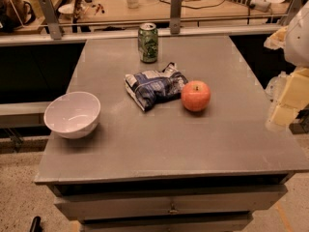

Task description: Place blue chip bag into white bowl

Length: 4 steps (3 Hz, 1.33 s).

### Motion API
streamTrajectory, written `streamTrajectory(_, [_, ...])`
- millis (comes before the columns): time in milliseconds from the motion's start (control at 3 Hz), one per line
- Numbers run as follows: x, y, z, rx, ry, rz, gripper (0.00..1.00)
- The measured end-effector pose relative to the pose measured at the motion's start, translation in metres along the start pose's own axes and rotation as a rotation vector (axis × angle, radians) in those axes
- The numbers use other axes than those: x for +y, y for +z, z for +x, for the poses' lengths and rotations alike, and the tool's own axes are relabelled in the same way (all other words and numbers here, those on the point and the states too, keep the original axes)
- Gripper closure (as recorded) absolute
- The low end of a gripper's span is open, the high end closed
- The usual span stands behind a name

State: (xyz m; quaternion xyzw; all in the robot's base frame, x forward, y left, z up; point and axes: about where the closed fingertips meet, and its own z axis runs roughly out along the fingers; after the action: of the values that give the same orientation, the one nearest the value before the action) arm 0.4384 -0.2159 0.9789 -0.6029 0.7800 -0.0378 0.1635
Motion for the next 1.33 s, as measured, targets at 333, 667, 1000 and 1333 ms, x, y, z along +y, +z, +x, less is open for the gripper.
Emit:
streamTrajectory(333, [0.000, 0.000, 0.000, 0.000, 0.000, 0.000, 0.00])
streamTrajectory(667, [-0.003, -0.002, -0.011, -0.031, -0.019, 0.020, 0.00])
streamTrajectory(1000, [-0.030, 0.004, -0.057, -0.074, -0.062, 0.045, 0.00])
streamTrajectory(1333, [-0.071, 0.011, -0.148, -0.084, -0.150, 0.044, 0.00])
